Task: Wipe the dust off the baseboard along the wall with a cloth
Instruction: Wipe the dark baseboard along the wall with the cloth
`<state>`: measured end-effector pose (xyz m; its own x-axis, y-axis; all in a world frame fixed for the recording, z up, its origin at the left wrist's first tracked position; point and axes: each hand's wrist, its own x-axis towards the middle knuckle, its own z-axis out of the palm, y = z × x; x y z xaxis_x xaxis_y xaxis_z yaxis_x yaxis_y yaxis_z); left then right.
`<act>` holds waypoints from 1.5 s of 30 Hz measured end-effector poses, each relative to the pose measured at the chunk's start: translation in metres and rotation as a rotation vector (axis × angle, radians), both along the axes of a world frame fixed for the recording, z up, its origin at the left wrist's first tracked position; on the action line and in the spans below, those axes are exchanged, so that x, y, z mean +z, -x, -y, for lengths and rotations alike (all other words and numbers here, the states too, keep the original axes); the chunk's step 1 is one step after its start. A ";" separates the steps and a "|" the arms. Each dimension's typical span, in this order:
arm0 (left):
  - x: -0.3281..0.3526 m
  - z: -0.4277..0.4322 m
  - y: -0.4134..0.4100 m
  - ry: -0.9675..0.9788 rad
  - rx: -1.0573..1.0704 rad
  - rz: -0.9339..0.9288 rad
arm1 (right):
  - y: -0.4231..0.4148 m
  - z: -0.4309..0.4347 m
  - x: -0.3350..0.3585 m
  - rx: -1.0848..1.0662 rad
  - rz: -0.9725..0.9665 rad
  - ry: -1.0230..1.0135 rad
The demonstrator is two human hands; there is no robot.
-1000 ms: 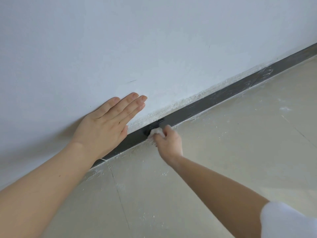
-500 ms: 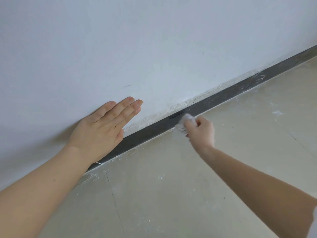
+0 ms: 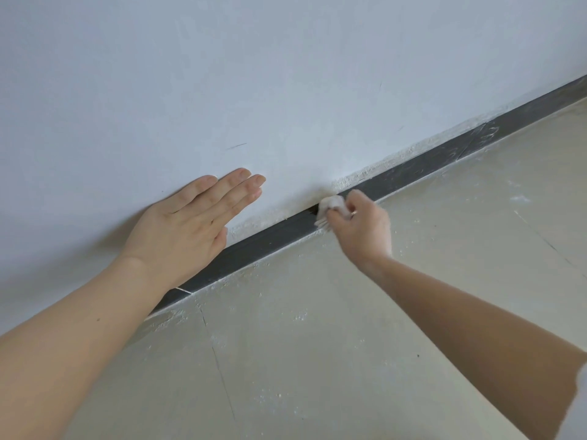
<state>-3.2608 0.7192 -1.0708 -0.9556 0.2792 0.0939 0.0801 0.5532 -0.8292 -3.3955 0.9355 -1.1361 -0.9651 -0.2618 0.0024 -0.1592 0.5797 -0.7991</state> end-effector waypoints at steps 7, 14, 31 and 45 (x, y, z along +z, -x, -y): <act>0.004 -0.004 0.001 -0.094 -0.008 0.004 | -0.007 -0.017 -0.025 -0.123 0.135 0.004; 0.006 -0.010 0.000 -0.067 -0.003 0.005 | -0.093 0.055 -0.037 0.275 0.383 0.041; 0.002 -0.030 0.023 -0.287 -0.051 -0.043 | 0.047 -0.034 -0.013 -0.294 0.137 -0.109; -0.003 -0.065 0.086 -0.112 -0.074 -0.074 | 0.038 -0.024 0.008 0.194 -0.011 -0.171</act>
<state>-3.3465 0.7843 -1.0741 -0.9221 0.3328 0.1976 0.0657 0.6377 -0.7675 -3.4335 0.9600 -1.1286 -0.8971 -0.4392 -0.0479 -0.2882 0.6639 -0.6900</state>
